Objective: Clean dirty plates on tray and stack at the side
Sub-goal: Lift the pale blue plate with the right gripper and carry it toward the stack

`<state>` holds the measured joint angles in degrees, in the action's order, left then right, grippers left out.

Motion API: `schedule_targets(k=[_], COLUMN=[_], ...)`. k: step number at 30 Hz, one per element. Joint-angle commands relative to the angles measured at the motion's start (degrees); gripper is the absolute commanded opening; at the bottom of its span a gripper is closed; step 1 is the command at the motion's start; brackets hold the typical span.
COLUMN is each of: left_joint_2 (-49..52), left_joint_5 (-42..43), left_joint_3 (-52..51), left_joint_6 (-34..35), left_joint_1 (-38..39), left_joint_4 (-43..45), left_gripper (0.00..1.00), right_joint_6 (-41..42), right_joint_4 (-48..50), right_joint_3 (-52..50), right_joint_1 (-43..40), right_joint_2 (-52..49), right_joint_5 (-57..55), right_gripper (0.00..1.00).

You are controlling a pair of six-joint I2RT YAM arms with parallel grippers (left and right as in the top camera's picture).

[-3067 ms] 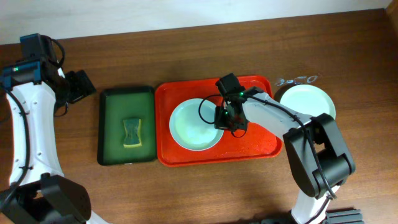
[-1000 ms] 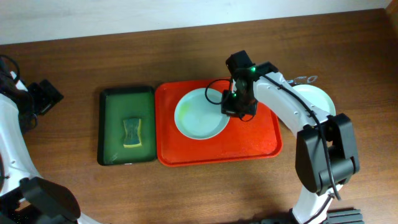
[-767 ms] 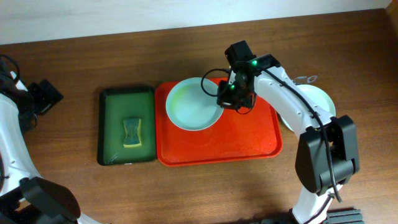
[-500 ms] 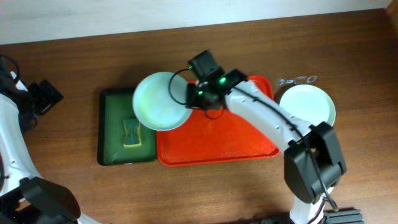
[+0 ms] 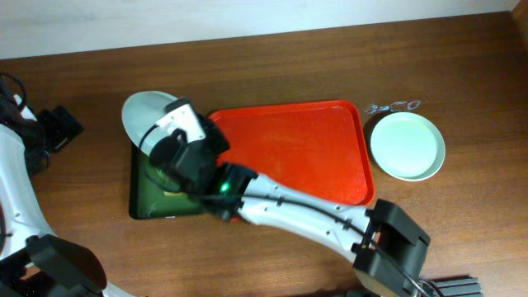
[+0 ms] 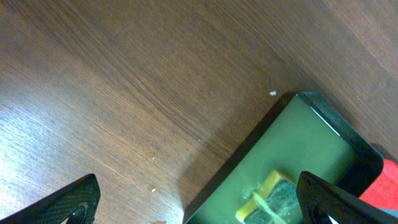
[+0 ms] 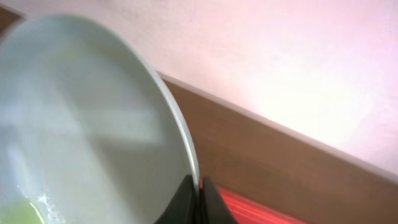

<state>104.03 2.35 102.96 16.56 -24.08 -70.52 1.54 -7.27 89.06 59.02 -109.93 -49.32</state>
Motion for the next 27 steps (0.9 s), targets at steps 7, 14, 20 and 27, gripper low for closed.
schedule_targets(k=[7,14,20,27], left_joint_2=[-0.9,-0.9,-0.9,-0.9], left_joint_5=[0.4,0.4,0.4,0.4], left_joint_3=[0.8,0.8,0.8,0.8], left_joint_6=[0.6,0.6,0.6,0.6], left_joint_1=[-0.1,-0.1,-0.1,-0.1], left_joint_4=[-0.1,-0.1,-0.1,-0.1], left_gripper=[0.99,0.99,0.99,0.99], right_joint_6=[-48.5,-48.9,-48.9,-48.4], right_joint_4=[26.6,27.7,27.7,28.8], right_joint_3=[1.0,1.0,1.0,1.0], right_joint_1=[6.4,6.3,6.1,5.9], right_joint_2=[0.5,0.5,0.5,0.5], right_joint_5=[-18.9,-18.9,-18.9,-18.9], right_gripper=[0.04,0.04,0.04,0.04])
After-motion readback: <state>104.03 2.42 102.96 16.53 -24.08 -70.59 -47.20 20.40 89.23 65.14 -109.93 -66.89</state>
